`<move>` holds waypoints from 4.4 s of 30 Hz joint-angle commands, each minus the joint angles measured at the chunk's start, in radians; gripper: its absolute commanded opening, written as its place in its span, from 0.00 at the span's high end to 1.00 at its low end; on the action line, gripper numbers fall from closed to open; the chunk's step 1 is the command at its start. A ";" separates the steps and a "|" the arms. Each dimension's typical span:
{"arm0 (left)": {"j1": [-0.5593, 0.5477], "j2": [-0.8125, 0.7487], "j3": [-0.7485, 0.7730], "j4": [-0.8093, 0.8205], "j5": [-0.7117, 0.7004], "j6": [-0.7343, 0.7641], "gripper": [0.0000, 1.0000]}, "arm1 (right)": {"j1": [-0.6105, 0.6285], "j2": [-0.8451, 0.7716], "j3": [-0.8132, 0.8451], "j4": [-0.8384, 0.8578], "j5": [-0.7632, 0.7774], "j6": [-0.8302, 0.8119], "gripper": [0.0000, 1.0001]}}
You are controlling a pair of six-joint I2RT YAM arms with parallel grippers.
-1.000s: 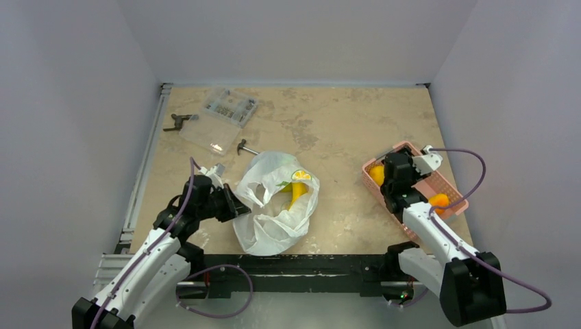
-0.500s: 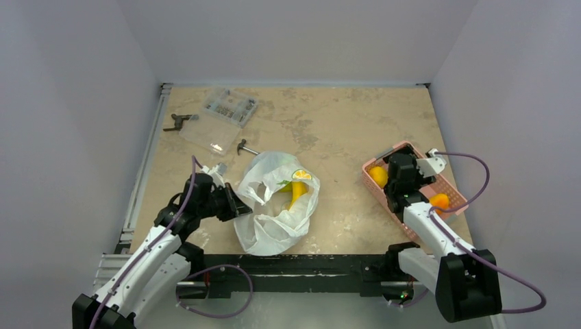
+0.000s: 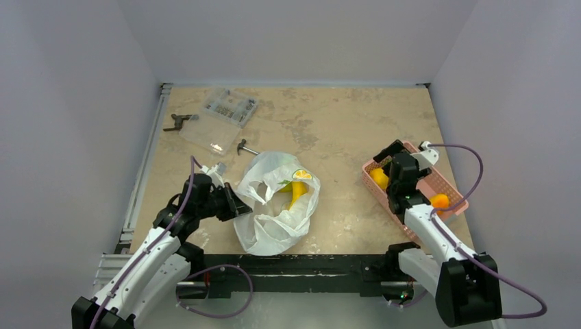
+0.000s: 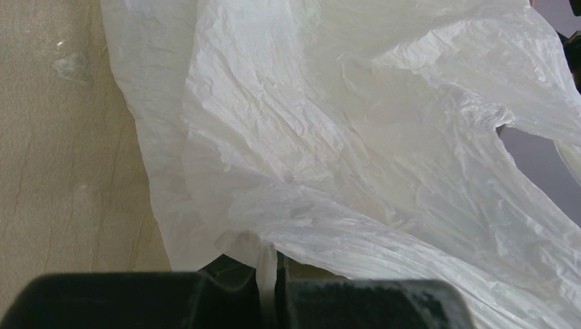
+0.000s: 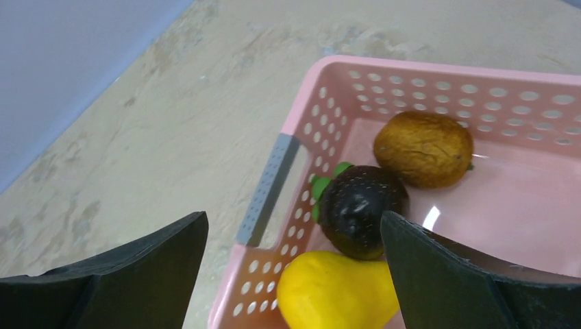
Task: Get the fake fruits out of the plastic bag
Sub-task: Place the fake fruit in the bin, then take out the fake fruit from the plastic bag.
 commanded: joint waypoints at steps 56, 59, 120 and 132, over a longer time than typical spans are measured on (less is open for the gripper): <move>0.005 -0.007 0.043 0.007 0.002 0.000 1.00 | 0.988 0.612 0.569 -0.309 0.215 -0.173 0.56; 0.005 -0.007 0.037 0.015 0.001 -0.003 1.00 | 0.981 0.654 0.574 -0.301 0.212 -0.182 0.55; 0.005 0.040 0.193 -0.124 -0.031 0.111 1.00 | 0.984 0.551 0.470 0.720 -0.511 -0.631 1.00; 0.005 0.151 0.346 -0.097 -0.070 0.180 1.00 | 0.972 0.487 0.679 0.459 -0.356 -0.729 1.00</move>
